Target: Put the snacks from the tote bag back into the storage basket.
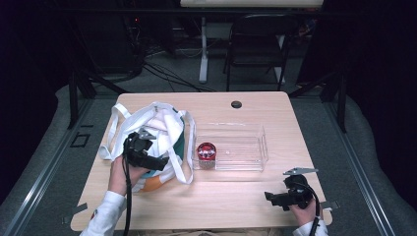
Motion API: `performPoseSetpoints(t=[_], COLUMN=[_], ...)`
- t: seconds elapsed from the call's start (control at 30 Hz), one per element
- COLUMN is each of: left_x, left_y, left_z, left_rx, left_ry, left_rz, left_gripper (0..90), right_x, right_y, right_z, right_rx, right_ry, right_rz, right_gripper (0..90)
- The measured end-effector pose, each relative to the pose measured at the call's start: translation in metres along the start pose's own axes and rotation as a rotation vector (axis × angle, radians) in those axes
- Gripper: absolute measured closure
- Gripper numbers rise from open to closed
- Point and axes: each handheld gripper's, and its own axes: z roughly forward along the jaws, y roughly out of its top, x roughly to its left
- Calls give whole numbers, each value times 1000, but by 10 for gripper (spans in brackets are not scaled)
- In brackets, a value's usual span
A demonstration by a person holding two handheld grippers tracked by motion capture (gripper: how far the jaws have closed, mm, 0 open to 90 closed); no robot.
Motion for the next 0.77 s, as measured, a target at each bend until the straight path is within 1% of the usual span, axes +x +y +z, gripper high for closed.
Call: performPoseSetpoints(t=[0.03, 0.07, 0.17, 0.27, 0.3, 0.33, 0.4, 0.6, 0.67, 0.7, 0.77], left_x=[1, 3, 8, 13, 15, 15, 17, 18, 18, 18, 18], left_y=[-5, -10, -24, -33, -35, -36, -38, -39, -39, -38, -38], left_z=[-1, -2, -6, -8, -9, -10, -11, -10, -11, -11, -11], left_rx=[-9, -9, -18, -25, -33, -34, -41, -34, -41, -37, -37], left_ry=[5, 6, 14, 13, 12, 10, 2, 4, 10, 3, 6], left_rz=[-11, -17, -42, -64, -66, -75, -78, -68, -72, -69, -73], left_gripper=[1, 1, 1, 1, 1, 1, 1, 1, 1, 1, 1], right_x=[0, 0, 1, 1, 2, 2, 2, 2, 2, 2, 2], right_y=[0, 0, 0, 0, 1, 1, 1, 1, 1, 1, 0], right_z=[0, 0, 1, 1, 1, 1, 0, -1, -2, -2, -2], right_rx=[-3, 6, 2, 5, 3, 2, 2, 0, -5, -6, -7], right_ry=[2, -4, 0, -5, -3, -4, -6, -10, -5, -6, -11], right_rz=[4, 0, 1, -5, -4, -5, -6, -9, -12, -11, -9], right_gripper=[46, 46, 46, 46, 46, 46, 46, 46, 46, 46, 46])
